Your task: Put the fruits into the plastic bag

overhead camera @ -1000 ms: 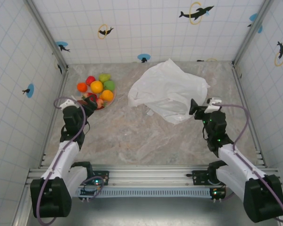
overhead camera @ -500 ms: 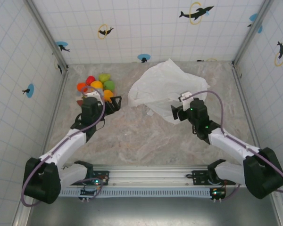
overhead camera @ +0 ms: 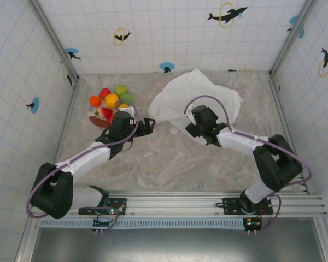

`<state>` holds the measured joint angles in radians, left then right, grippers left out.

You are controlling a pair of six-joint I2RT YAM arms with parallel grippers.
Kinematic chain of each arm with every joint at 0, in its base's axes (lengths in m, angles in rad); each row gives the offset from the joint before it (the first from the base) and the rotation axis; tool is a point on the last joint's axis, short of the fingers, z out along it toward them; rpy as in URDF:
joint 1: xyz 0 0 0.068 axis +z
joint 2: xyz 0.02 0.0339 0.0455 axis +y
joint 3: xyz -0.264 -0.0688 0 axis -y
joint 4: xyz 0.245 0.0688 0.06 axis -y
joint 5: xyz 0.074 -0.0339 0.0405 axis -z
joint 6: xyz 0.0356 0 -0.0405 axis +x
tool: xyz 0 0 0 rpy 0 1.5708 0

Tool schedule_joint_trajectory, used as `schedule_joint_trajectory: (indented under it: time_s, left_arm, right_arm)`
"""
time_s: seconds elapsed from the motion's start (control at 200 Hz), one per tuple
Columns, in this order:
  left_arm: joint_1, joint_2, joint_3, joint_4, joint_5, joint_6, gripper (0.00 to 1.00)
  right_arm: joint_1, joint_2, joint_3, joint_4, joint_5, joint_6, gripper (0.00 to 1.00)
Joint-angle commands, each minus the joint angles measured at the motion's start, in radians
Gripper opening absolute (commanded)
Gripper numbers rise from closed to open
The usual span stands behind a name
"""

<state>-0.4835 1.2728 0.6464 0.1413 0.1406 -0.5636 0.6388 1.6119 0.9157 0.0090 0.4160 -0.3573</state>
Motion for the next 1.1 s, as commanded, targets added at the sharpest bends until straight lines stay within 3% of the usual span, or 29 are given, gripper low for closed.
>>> schedule_joint_trajectory:
  time_s: [0.0,0.205,0.39,0.811,0.911,1.096]
  left_arm:
    - [-0.007,0.006,0.017,-0.024,-0.03,0.024,0.95]
    - [-0.007,0.0,0.015,-0.043,-0.051,0.033,0.95]
    - [-0.007,0.003,0.022,-0.063,-0.061,0.036,0.95]
    - [-0.008,-0.013,0.008,-0.075,-0.07,0.026,0.95]
    - [-0.008,-0.026,0.002,-0.072,-0.075,0.021,0.95]
    - [-0.02,-0.062,-0.014,-0.041,-0.046,-0.001,0.95]
  right_arm:
    - [-0.024,0.081,0.111,-0.064,0.062,-0.07,0.96]
    - [-0.081,0.242,0.289,-0.175,0.03,-0.102,0.93]
    - [-0.106,0.384,0.429,-0.264,0.025,-0.129,0.83]
    - [-0.138,0.418,0.438,-0.171,0.01,-0.118,0.2]
    - [-0.141,0.383,0.417,-0.156,-0.001,-0.097,0.0]
    - [-0.178,0.271,0.376,-0.185,-0.122,0.036,0.0]
